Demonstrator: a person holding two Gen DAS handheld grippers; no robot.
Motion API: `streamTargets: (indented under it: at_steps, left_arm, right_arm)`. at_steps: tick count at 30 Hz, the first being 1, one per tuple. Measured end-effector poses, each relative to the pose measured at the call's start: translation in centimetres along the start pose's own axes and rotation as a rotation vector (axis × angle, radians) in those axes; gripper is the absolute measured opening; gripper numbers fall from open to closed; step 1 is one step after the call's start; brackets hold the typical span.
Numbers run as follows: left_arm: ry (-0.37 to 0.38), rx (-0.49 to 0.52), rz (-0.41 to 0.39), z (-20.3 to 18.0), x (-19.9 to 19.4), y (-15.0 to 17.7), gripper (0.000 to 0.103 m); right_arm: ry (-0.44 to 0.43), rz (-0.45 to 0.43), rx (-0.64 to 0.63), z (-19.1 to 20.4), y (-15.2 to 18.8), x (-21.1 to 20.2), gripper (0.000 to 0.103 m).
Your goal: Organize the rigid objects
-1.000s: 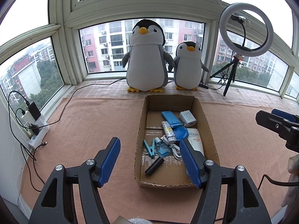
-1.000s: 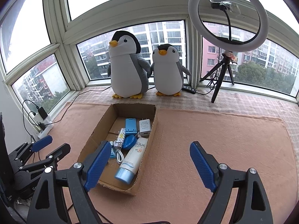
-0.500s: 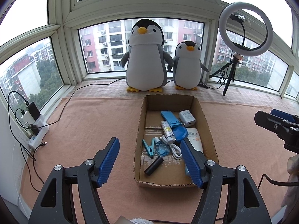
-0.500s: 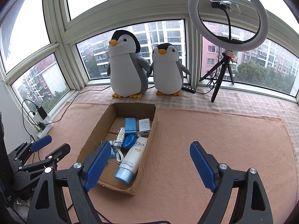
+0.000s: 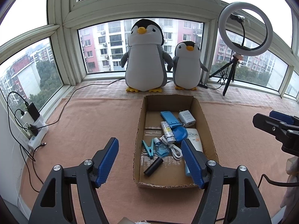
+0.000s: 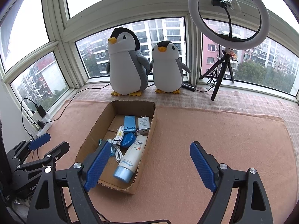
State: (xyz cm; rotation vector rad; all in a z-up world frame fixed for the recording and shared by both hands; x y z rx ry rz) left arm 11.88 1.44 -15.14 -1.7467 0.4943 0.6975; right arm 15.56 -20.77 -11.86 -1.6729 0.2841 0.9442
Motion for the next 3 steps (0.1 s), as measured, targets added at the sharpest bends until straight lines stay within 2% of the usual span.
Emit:
streamTargets:
  at_steps: [3]
  left_arm:
    - [-0.005,-0.006,0.012,0.19,0.4,0.09,0.073]
  right_arm:
    - [0.003,0.003,0.003,-0.19,0.12,0.1,0.084]
Point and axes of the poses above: each gripper's, at about its wrist camera, not at the fingertips, and x roughly the way its jaws point, z to its left, y to its underside, the point moved 8 cm from there along x, roughly the way its jaws point, and after that the axes turned 15 degrees about -x, right-handed, at the moved point
